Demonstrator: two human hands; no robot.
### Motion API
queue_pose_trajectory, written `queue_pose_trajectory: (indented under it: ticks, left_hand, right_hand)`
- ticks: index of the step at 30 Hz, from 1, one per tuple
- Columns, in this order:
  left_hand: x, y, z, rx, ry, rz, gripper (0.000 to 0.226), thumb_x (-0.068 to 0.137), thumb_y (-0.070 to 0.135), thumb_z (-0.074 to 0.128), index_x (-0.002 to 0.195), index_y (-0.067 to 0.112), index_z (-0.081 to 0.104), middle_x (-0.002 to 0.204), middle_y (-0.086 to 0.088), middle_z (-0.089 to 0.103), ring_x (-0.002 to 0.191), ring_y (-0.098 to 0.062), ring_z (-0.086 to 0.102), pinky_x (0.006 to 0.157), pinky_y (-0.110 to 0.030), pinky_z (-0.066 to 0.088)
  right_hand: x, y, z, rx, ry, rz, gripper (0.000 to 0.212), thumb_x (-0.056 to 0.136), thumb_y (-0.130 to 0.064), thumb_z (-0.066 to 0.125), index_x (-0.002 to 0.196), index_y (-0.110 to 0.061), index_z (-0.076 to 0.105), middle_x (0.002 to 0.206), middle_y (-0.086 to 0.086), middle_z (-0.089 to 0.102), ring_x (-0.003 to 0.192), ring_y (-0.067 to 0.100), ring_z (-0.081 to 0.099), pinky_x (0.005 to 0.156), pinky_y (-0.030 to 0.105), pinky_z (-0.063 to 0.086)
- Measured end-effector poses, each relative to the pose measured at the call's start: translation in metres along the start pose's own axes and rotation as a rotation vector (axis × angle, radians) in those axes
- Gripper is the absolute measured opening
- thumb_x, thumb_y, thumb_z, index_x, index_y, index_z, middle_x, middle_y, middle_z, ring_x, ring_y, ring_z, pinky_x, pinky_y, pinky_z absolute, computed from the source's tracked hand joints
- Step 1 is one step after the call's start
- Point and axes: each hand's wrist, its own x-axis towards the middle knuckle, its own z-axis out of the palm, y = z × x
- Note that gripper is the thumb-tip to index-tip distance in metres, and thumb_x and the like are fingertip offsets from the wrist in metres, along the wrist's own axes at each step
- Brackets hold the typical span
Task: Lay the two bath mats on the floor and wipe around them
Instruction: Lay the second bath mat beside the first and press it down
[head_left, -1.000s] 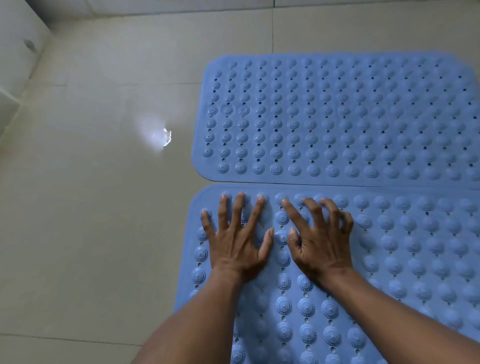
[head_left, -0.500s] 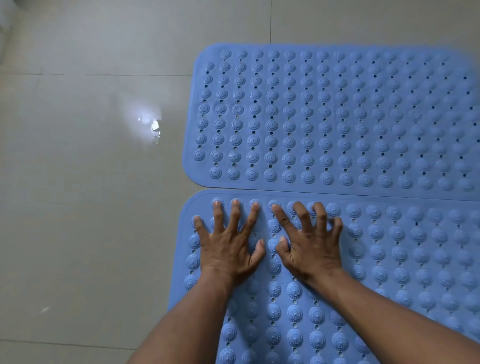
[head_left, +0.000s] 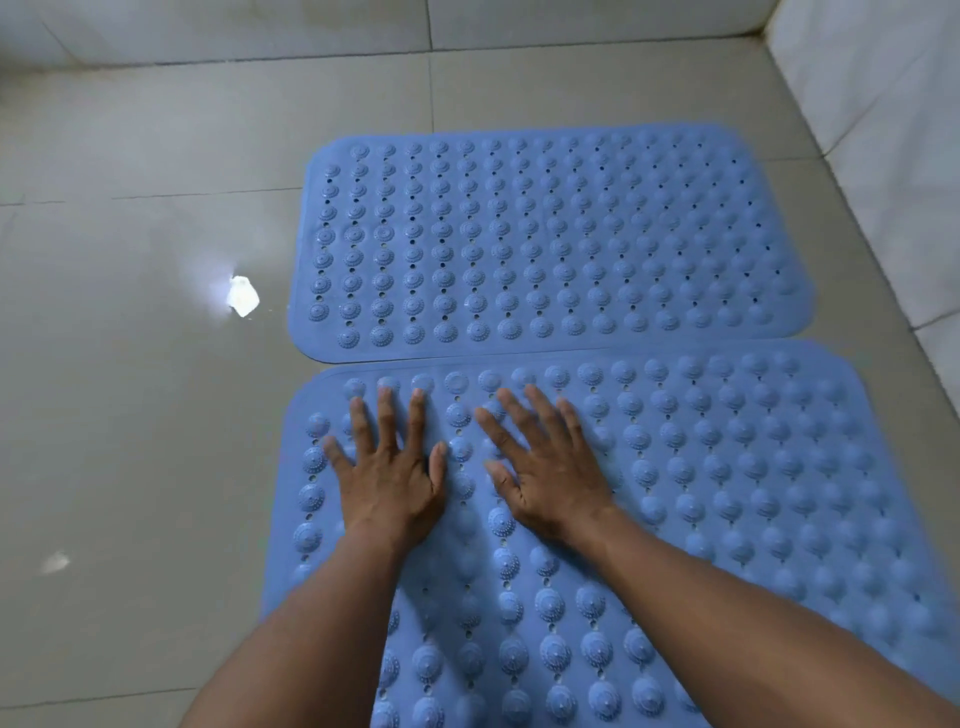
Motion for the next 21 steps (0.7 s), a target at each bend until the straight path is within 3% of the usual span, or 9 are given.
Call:
queue_pose_trajectory:
  ticks: [4,8,11,13,17,21]
  left_hand:
    - [-0.054,0.033,0.026,-0.079,0.006,-0.033,0.080,0.093,0.068,0.004,0.161,0.030,-0.013,0.167,-0.006,-0.026,0.152,-0.033,-0.026,0.122,-0.060,-0.006]
    - [-0.101,0.087,0.052,-0.137,0.020,-0.023,0.083,0.090,0.069,0.009,0.163,0.030,0.008,0.171,-0.006,-0.009,0.155,-0.035,-0.016,0.121,-0.062,-0.005]
    - [-0.126,0.136,0.061,-0.092,0.043,0.248,0.071,0.095,0.060,0.032,0.160,0.031,0.029,0.169,-0.010,0.019,0.156,-0.036,0.010,0.119,-0.060,0.008]
    - [-0.138,0.172,0.067,-0.056,0.034,0.417,0.068,0.095,0.058,0.038,0.158,0.032,0.033,0.168,-0.009,0.024,0.155,-0.037,0.017,0.119,-0.059,0.013]
    - [-0.142,0.231,0.074,-0.047,0.041,0.459,0.068,0.096,0.059,0.039,0.158,0.032,0.034,0.167,-0.006,0.027,0.154,-0.037,0.020,0.119,-0.056,0.012]
    - [-0.128,0.253,0.077,0.019,0.044,0.435,0.063,0.093,0.058,0.038,0.150,0.033,0.048,0.154,-0.004,0.049,0.141,-0.039,0.039,0.112,-0.052,0.020]
  right_hand:
    - [-0.080,0.035,0.003,0.026,0.012,-0.032,0.060,0.098,-0.049,0.040,0.155,-0.031,0.035,0.166,-0.003,0.025,0.154,0.023,0.019,0.119,0.055,0.025]
    - [-0.159,0.079,-0.007,0.012,0.031,0.063,0.060,0.097,-0.046,0.043,0.155,-0.031,0.035,0.165,-0.002,0.029,0.152,0.023,0.026,0.119,0.053,0.024]
    - [-0.200,0.118,-0.019,-0.013,0.030,0.200,0.063,0.095,-0.048,0.043,0.154,-0.027,0.039,0.163,-0.001,0.033,0.149,0.027,0.032,0.117,0.054,0.028]
    - [-0.218,0.145,-0.029,-0.027,0.022,0.278,0.063,0.095,-0.050,0.042,0.153,-0.026,0.041,0.161,0.001,0.037,0.148,0.029,0.034,0.115,0.056,0.030]
    - [-0.225,0.188,-0.044,-0.072,-0.001,0.350,0.063,0.095,-0.055,0.038,0.154,-0.030,0.039,0.160,0.001,0.038,0.149,0.030,0.030,0.116,0.059,0.028]
    - [-0.218,0.213,-0.046,-0.090,0.003,0.353,0.061,0.094,-0.057,0.041,0.149,-0.031,0.046,0.151,0.005,0.047,0.143,0.036,0.036,0.110,0.060,0.032]
